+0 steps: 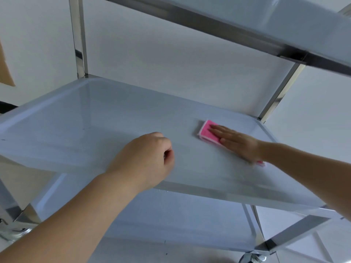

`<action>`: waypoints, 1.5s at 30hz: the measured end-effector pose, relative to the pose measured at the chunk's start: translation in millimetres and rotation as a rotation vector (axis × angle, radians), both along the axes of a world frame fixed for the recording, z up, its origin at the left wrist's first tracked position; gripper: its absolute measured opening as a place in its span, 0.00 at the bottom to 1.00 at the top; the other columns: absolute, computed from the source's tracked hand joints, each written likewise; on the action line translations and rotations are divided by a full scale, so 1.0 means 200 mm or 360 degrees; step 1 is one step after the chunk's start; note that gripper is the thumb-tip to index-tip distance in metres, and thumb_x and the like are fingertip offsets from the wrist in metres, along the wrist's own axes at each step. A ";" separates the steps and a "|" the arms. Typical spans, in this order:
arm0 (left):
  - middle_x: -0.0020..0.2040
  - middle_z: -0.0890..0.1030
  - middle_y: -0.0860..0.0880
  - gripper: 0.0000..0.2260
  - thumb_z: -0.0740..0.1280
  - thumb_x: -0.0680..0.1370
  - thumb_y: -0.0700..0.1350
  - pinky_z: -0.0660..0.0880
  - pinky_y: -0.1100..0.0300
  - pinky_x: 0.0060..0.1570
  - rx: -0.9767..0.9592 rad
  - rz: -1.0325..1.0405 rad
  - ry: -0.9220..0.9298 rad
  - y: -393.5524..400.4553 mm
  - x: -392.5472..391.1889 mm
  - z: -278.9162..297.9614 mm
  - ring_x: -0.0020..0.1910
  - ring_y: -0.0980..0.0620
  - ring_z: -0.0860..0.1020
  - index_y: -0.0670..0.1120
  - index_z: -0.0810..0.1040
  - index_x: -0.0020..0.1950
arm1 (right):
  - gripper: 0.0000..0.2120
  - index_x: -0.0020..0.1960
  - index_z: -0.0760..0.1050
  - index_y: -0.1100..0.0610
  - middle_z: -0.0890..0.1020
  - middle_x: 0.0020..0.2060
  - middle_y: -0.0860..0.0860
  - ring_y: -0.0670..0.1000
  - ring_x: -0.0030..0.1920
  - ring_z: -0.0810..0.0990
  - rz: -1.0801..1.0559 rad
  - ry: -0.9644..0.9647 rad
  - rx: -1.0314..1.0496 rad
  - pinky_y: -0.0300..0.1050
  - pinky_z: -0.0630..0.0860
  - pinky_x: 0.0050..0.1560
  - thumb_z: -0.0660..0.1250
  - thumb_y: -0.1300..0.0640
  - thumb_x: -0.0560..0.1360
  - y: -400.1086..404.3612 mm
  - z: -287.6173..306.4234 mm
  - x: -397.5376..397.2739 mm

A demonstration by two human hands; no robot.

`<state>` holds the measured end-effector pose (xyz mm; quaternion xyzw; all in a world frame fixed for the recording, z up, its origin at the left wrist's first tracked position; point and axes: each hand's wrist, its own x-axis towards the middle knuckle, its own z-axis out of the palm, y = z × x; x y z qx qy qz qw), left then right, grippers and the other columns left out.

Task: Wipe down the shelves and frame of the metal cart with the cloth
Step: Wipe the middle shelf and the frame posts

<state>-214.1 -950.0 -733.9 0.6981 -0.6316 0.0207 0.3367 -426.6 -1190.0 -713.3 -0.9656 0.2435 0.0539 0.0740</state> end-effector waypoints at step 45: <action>0.29 0.74 0.51 0.11 0.63 0.73 0.46 0.71 0.56 0.30 -0.0152 0.0435 -0.0223 0.33 0.61 0.03 0.31 0.48 0.73 0.46 0.71 0.31 | 0.24 0.73 0.40 0.43 0.41 0.76 0.43 0.40 0.74 0.36 0.0788 0.0061 0.0082 0.47 0.38 0.75 0.44 0.46 0.80 0.68 0.04 0.49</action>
